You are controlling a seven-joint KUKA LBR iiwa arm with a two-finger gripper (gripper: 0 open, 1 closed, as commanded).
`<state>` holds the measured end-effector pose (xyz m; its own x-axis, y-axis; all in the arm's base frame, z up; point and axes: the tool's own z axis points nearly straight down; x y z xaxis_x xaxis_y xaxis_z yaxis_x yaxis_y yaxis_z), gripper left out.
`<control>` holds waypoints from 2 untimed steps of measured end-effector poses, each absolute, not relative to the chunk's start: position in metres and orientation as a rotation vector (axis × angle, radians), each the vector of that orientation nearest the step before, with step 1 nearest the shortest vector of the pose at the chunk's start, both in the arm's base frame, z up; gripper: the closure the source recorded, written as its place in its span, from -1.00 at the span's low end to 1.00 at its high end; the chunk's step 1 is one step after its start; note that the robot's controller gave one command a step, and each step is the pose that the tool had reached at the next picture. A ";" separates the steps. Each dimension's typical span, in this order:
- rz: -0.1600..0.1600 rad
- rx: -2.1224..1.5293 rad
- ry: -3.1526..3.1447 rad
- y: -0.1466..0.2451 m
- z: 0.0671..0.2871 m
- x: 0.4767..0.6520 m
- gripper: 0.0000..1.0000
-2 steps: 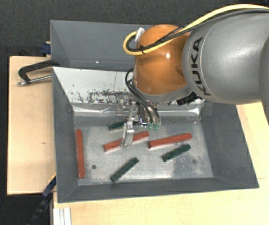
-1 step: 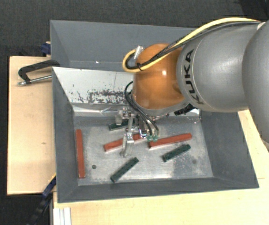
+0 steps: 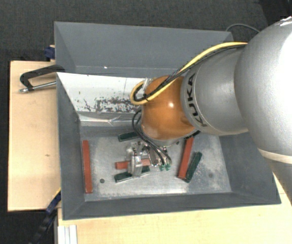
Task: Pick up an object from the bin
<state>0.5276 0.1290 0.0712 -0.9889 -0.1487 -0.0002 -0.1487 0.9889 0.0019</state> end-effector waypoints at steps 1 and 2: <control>0.003 -0.234 3.133 0.129 0.071 0.528 1.00; 0.003 -0.251 3.126 0.126 0.212 0.525 1.00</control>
Offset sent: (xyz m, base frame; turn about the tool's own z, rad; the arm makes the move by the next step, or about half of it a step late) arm -0.0042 -0.0044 0.1397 -0.0113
